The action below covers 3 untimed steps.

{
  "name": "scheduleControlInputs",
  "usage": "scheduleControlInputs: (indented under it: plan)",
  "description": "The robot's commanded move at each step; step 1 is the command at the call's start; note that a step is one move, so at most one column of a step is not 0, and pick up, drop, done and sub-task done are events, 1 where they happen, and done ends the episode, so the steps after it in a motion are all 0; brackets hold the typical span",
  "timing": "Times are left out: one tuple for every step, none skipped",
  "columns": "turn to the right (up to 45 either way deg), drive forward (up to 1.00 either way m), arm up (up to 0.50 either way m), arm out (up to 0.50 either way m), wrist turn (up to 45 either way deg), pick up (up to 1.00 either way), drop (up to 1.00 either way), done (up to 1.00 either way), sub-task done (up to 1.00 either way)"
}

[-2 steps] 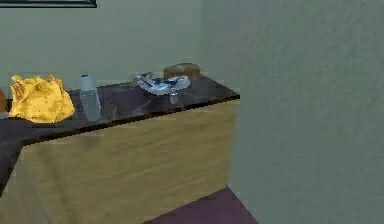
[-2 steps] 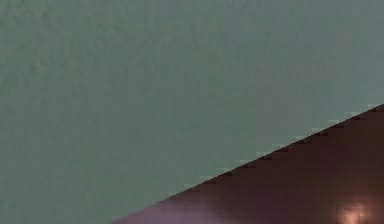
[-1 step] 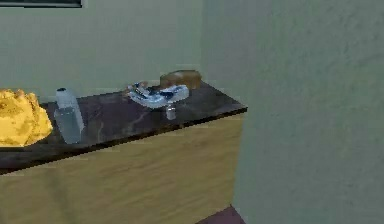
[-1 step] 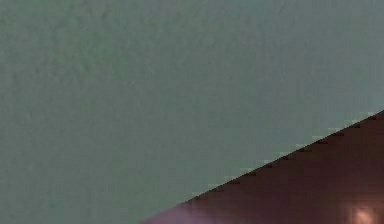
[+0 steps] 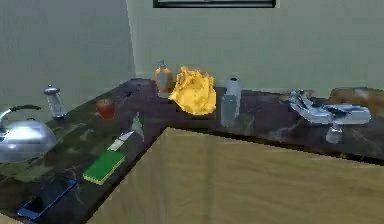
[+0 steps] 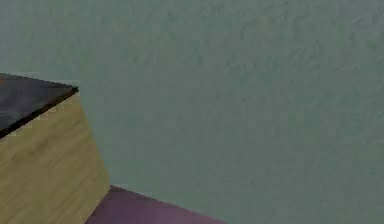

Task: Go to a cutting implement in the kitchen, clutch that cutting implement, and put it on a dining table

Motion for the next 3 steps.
scheduleControlInputs:
  plan:
    - [-45.0,0.0,0.0,0.0,0.0,0.0,0.0,0.0,0.0]
    - [-45.0,0.0,0.0,0.0,0.0,0.0,0.0,0.0,0.0]
    - [-18.0,0.0,0.0,0.0,0.0,0.0,0.0,0.0,0.0]
